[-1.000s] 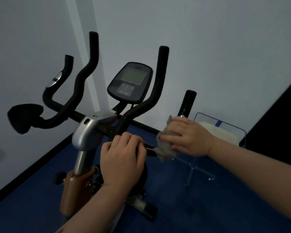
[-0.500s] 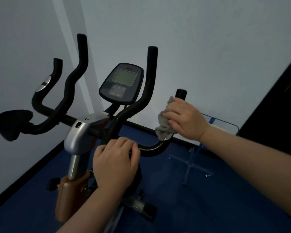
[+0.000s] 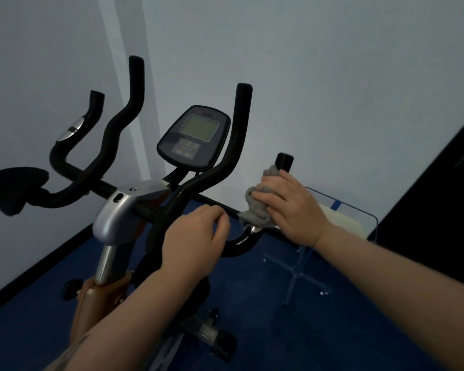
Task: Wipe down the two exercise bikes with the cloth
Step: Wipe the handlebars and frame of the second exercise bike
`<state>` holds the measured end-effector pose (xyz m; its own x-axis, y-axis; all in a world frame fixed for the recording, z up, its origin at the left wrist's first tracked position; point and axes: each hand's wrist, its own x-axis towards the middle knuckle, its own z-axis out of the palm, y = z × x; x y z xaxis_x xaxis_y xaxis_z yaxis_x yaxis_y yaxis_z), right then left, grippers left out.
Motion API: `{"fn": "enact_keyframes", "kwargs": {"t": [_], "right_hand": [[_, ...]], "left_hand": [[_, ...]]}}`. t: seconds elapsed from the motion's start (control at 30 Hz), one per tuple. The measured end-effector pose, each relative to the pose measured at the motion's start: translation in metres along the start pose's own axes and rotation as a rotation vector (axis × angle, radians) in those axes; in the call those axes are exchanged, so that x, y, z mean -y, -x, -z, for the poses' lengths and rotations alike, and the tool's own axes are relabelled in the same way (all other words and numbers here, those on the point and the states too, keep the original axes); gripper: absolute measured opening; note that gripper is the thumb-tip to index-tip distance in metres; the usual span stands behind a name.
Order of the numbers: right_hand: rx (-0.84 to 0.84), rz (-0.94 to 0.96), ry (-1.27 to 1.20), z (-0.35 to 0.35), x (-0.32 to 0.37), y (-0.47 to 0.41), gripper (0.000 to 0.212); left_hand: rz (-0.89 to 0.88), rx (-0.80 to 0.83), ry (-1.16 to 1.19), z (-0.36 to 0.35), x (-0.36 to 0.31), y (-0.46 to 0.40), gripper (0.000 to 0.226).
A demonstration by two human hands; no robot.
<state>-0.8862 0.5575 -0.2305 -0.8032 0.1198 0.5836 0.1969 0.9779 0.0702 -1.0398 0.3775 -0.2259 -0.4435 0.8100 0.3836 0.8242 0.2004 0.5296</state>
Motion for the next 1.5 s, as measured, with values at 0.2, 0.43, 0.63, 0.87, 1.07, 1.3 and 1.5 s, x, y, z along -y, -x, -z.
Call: {"fn": "enact_keyframes", "kwargs": {"t": [0.2, 0.43, 0.63, 0.87, 1.07, 1.3, 1.5], "right_hand": [[0.042, 0.158, -0.172, -0.008, 0.027, 0.003, 0.03], [-0.018, -0.076, -0.125, 0.005, 0.013, -0.014, 0.036], [0.117, 0.107, -0.087, -0.007, 0.042, -0.009, 0.038], [-0.072, -0.027, -0.067, 0.001, 0.012, -0.022, 0.023], [-0.168, 0.099, -0.03, -0.044, 0.057, 0.019, 0.033], [-0.131, 0.135, 0.066, -0.009, -0.018, -0.018, 0.033], [-0.347, -0.078, -0.043, -0.062, 0.061, 0.018, 0.025]], "left_hand": [[0.1, -0.095, -0.033, -0.008, 0.006, 0.001, 0.028], [0.111, -0.107, -0.027, -0.007, 0.005, 0.004, 0.027], [0.074, -0.116, -0.021, -0.008, 0.004, 0.003, 0.026], [0.118, -0.065, -0.053, -0.007, 0.003, 0.003, 0.029], [0.074, -0.063, -0.07, -0.005, 0.003, 0.003, 0.029], [0.078, -0.052, -0.025, -0.004, 0.004, 0.003, 0.03], [0.056, -0.119, 0.031, -0.003, 0.004, 0.004, 0.042]]}}
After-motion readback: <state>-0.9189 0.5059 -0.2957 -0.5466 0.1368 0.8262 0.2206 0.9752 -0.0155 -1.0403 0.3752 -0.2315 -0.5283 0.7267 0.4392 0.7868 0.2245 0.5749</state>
